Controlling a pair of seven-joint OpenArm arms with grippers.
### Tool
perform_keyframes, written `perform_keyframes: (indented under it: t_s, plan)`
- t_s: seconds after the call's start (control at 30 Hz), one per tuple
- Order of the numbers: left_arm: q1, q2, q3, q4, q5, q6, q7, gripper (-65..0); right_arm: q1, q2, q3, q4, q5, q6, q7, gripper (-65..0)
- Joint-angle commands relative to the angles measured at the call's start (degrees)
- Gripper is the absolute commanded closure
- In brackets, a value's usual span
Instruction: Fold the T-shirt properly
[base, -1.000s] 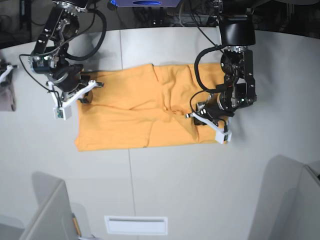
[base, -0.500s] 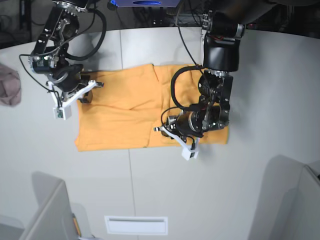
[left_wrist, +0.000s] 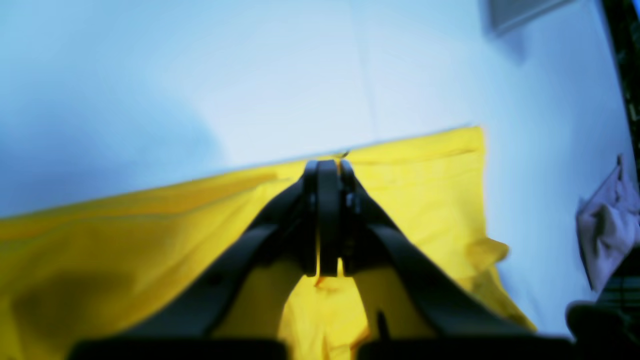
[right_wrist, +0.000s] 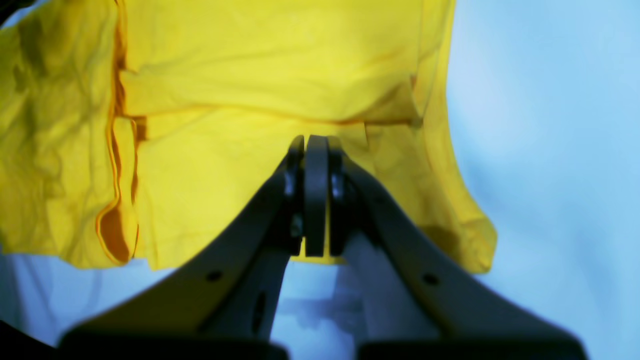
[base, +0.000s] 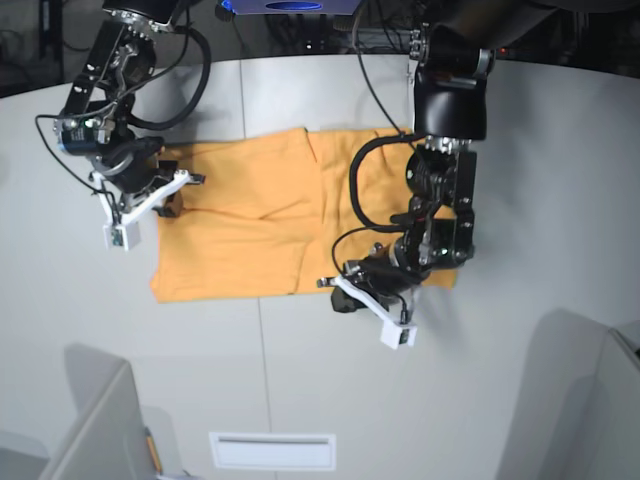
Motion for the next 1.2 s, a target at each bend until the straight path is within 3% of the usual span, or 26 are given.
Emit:
perform_keyframes:
  t_s: [0.0, 0.1, 0.2, 0.23, 0.27, 0.33, 0.43, 0.53, 0.63, 0.77, 0.93, 1.07, 1.17]
  plan:
    - [1.56, -2.11, -0.25, 3.94, -0.06, -0.23, -0.20, 0.0, 1.41, 0.48, 0.08, 0.83, 0.84, 0.08, 1.05, 0.0]
    - [10.17, -7.38, -2.45, 14.05, -0.06, -0.23, -0.64, 0.0, 5.19, 0.39, 2.02, 0.74, 0.93, 0.08, -4.48, -2.6]
    - [17.91, -9.93, -10.54, 20.38, -0.06, -0.23, -0.73, 0.0, 10.73, 0.22, 6.68, -0.93, 1.01, 0.34, -11.96, -34.2]
    - [20.20, -10.55, -14.49, 21.97, -0.06, -0.32, -0.73, 0.0, 12.75, 0.48, 7.73, -2.24, 1.01, 0.43, -13.36, -40.7]
    - [22.22, -10.90, -17.66, 22.93, -0.06, -0.32, -0.73, 0.0, 14.15, 0.83, 8.17, -3.74, 1.01, 0.52, -13.89, -42.5]
    - [26.00, -11.87, -23.55, 24.60, 0.02, -1.46, -0.73, 0.0, 16.62, 2.77, 8.35, -8.05, 1.01, 1.66, -13.89, -41.3]
    - [29.69, -12.40, -31.29, 24.69, 0.38, -7.26, -0.73, 0.0, 22.15, 5.84, 9.40, -19.65, 1.01, 5.44, -14.24, -41.1]
    - [31.80, -12.66, -35.33, 23.64, 0.46, -11.13, -0.73, 0.0, 25.76, 7.51, 12.39, -29.32, 1.01, 7.11, -13.71, -41.6]
    - [32.50, -12.57, -37.53, 23.72, 0.46, -12.10, -0.73, 0.0, 27.96, 9.01, 13.71, -36.88, 1.01, 7.46, -12.04, -41.9]
    - [32.59, -12.48, -37.79, 23.46, 0.46, -12.10, -0.73, 0.0, 30.15, 10.50, 14.06, -45.41, 1.01, 11.68, -10.64, -41.9]
    - [32.50, -12.57, -37.53, 23.11, 0.55, -12.10, -0.73, 0.0, 29.54, 9.80, 14.15, -48.57, 1.01, 13.70, -11.08, -41.9]
    - [31.36, -12.66, -37.26, 21.61, 0.73, -12.10, -0.73, 0.0, 27.34, 6.63, 13.80, -47.43, 1.01, 13.70, -13.36, -41.6]
    - [30.66, -12.48, -35.51, 20.65, 5.21, -12.10, -0.73, 0.0, 26.20, 4.26, 13.71, -46.11, 1.01, 13.70, -14.24, -41.3]
